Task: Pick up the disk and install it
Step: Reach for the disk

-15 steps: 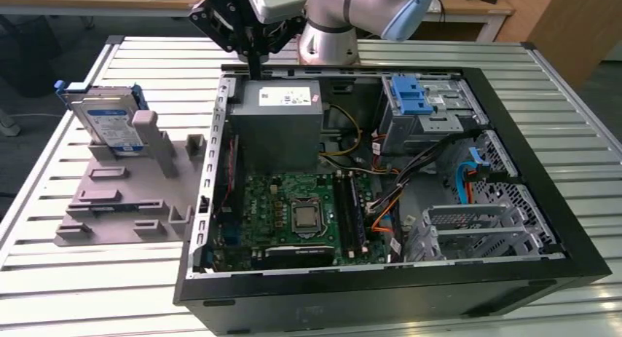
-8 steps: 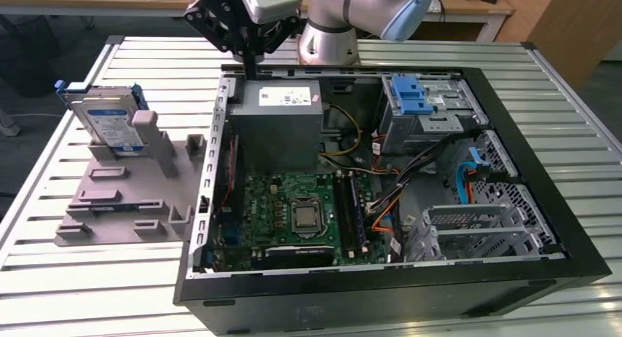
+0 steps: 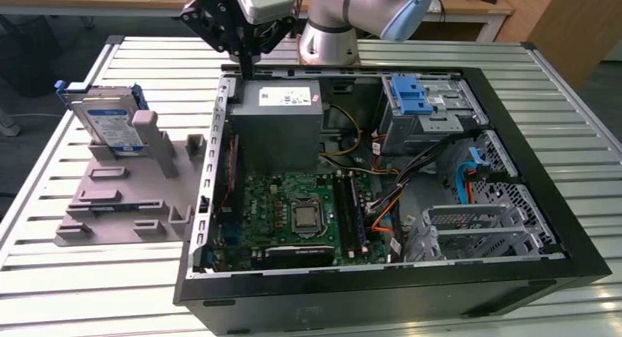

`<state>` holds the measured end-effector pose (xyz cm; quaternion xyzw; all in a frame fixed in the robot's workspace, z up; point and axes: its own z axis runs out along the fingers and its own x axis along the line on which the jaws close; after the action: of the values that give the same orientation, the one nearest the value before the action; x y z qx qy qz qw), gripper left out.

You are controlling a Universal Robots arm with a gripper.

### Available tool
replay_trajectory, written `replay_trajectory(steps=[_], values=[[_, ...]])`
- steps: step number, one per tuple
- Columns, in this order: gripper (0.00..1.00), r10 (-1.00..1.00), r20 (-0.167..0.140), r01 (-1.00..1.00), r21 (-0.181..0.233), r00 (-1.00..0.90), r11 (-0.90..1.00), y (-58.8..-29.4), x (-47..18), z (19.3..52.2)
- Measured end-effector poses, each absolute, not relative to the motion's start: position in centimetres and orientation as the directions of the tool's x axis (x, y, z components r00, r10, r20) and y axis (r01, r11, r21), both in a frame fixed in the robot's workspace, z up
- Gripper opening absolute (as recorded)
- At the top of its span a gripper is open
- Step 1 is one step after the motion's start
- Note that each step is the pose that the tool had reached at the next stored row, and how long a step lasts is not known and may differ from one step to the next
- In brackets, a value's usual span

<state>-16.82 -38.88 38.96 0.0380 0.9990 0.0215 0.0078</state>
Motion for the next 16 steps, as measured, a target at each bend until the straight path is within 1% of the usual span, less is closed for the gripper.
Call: replay_trajectory(steps=[16], values=[[0.11, 0.076, -0.002, 0.076, 0.043, -0.997, 0.996, -38.87, -17.46, 38.85]])
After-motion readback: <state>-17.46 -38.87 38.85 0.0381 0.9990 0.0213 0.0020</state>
